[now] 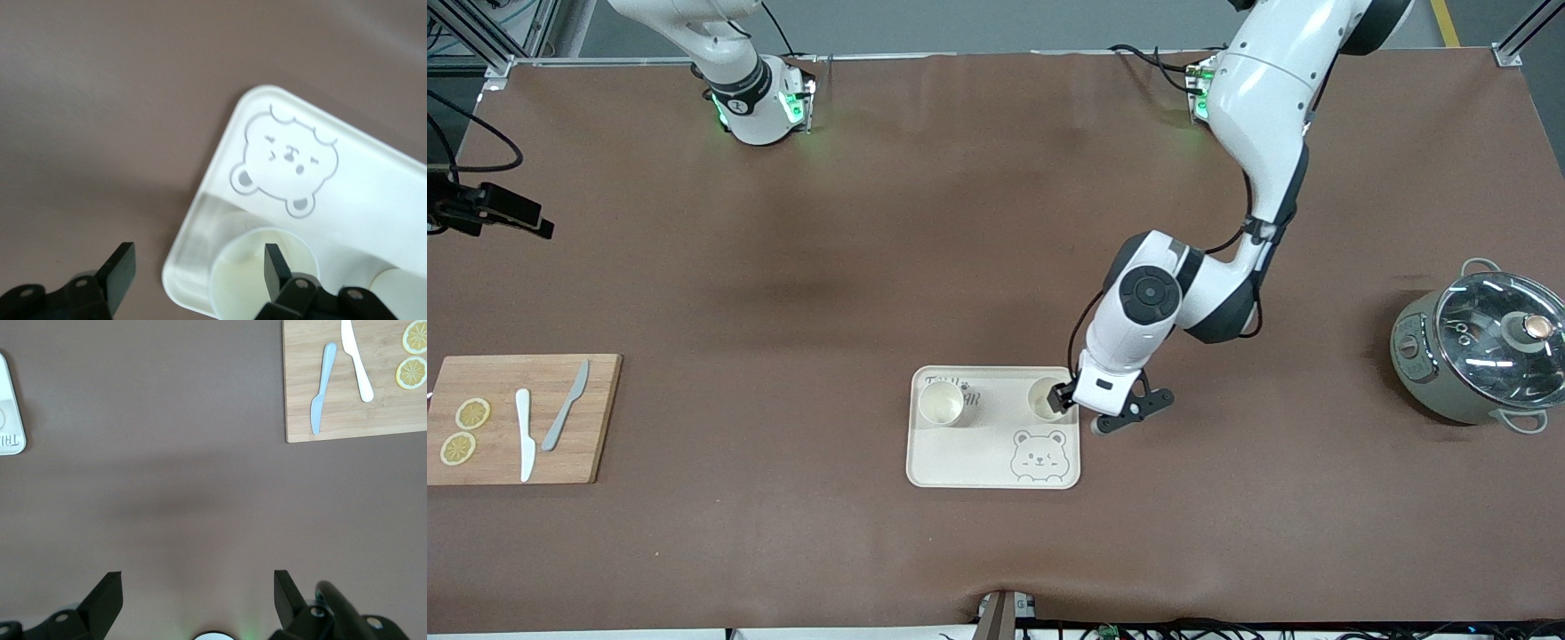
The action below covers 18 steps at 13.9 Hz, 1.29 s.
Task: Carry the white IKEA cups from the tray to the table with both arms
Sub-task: 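Lower the left gripper onto a white paper cup and grasp it, then carry the cup toward the pot while the right gripper reaches the tray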
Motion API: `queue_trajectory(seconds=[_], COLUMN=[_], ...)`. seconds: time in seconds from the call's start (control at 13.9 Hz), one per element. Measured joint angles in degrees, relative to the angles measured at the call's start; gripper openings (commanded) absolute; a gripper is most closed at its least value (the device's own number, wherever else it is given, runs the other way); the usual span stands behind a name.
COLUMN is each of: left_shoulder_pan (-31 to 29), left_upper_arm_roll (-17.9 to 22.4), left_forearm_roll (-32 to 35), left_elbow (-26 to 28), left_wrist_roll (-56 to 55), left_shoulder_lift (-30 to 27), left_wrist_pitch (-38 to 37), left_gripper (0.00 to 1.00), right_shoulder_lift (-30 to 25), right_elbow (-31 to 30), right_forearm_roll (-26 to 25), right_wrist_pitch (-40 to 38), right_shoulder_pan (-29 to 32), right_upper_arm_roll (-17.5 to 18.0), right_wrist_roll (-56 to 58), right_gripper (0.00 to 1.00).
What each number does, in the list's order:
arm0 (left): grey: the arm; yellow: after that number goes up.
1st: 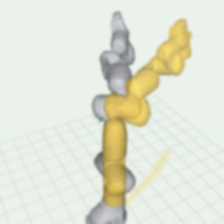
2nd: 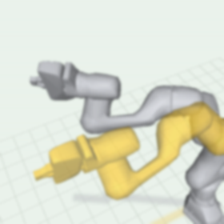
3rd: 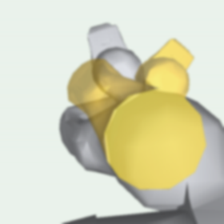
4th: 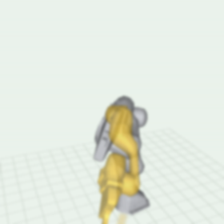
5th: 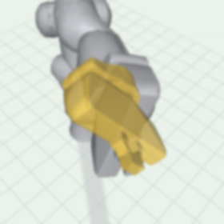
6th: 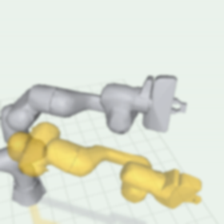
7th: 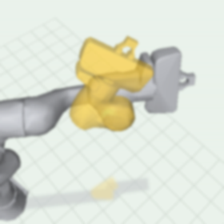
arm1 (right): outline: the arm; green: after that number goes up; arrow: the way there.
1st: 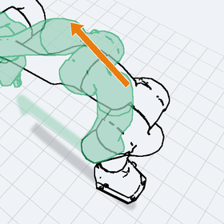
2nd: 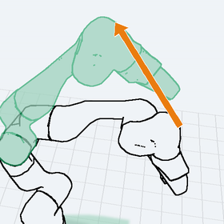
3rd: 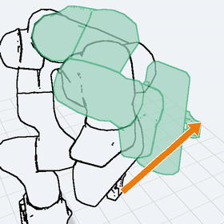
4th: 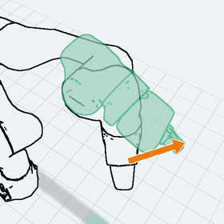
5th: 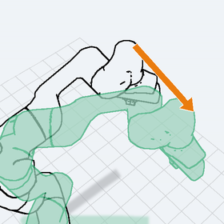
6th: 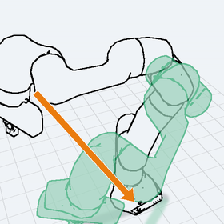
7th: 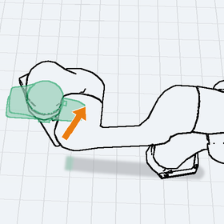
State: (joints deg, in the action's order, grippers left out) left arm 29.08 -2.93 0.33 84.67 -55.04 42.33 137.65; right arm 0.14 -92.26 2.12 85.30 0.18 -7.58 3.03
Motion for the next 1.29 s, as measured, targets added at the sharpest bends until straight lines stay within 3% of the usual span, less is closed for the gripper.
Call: queue_trajectory(seconds=[0.14, 0.22, 0.43, 0.72, 1.01, 1.29], left_shoulder_pan=[0.8, 1.0, 1.1, 1.1, 0.8, -2.1], left_upper_arm_roll=[0.0, 0.0, 0.0, 0.0, 0.3, 0.6], left_forearm_roll=[0.0, 0.0, 0.0, 0.0, 0.0, 0.0], left_elbow=[0.0, -0.1, -0.1, -0.9, -1.5, -1.7], left_wrist_roll=[-0.2, -0.2, 0.0, 0.3, 0.3, 3.7], left_shoulder_lift=[1.7, 2.4, 3.2, 3.0, 1.8, -5.0], left_wrist_pitch=[2.0, 2.5, 3.0, 3.0, 2.3, -4.9], left_gripper=[0.47, 0.43, 0.0, 0.0, 0.0, 0.0], right_shoulder_lift=[0.5, 0.6, 1.4, 5.3, 9.7, 15.2], right_elbow=[0.2, 0.2, 0.1, 0.1, 0.0, 0.0], right_forearm_roll=[-0.2, -0.3, -0.2, 0.8, 4.8, 9.0], right_wrist_pitch=[0.0, 0.0, 0.0, 3.3, 7.4, 13.5], right_shoulder_pan=[1.2, 2.3, 5.1, 5.0, 4.8, 2.0], right_upper_arm_roll=[-0.2, -0.2, -0.4, 0.2, 0.4, 0.7], right_wrist_roll=[0.1, 1.0, 4.9, 5.3, 5.3, 5.2], right_gripper=[1.0, 1.0, 1.0, 1.0, 1.0, 1.0])
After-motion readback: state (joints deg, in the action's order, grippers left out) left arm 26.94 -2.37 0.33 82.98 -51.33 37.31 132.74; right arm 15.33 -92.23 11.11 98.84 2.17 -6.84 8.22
